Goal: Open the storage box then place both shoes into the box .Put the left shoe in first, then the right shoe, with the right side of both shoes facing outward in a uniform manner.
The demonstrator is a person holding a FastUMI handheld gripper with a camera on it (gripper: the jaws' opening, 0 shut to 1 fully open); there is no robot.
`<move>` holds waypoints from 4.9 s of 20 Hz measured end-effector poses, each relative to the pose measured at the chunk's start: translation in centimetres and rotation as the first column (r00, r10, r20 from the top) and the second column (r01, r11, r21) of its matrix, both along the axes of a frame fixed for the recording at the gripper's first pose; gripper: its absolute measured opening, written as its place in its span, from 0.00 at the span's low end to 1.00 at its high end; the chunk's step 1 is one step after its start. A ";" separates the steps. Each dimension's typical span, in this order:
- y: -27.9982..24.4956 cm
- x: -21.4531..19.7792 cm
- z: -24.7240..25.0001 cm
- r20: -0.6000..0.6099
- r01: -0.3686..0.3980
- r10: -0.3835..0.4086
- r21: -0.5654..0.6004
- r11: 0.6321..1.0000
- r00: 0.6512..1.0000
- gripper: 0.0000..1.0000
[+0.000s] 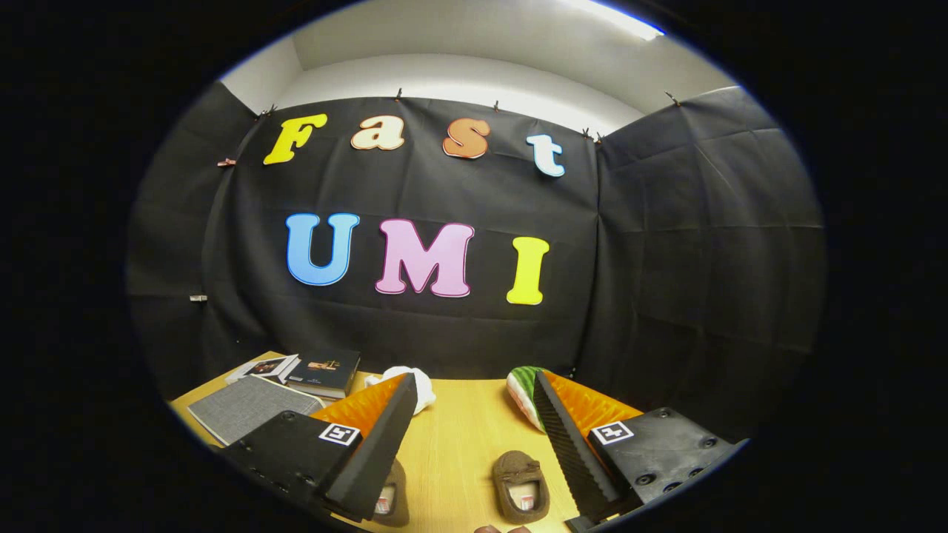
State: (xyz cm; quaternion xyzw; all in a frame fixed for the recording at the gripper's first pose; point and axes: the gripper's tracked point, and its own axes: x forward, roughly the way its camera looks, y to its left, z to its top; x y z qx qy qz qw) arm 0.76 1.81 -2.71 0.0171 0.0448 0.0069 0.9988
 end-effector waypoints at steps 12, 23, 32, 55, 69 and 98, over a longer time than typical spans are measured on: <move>2.0 1.2 -2.2 -0.097 -0.012 0.021 0.088 0.996 0.995 0.97; 11.6 0.6 -9.1 -0.421 -0.161 0.420 0.526 0.835 0.804 0.99; 21.6 -3.1 -13.8 -0.428 -0.225 0.743 0.769 0.599 0.515 0.98; 29.4 -5.9 -19.8 -0.286 0.262 0.935 0.938 0.227 0.211 0.69; 29.8 -5.9 -16.7 -0.227 0.277 0.959 0.945 0.176 0.167 0.06; 55.2 -5.1 1.2 -0.179 -0.134 0.974 0.971 0.197 0.137 0.06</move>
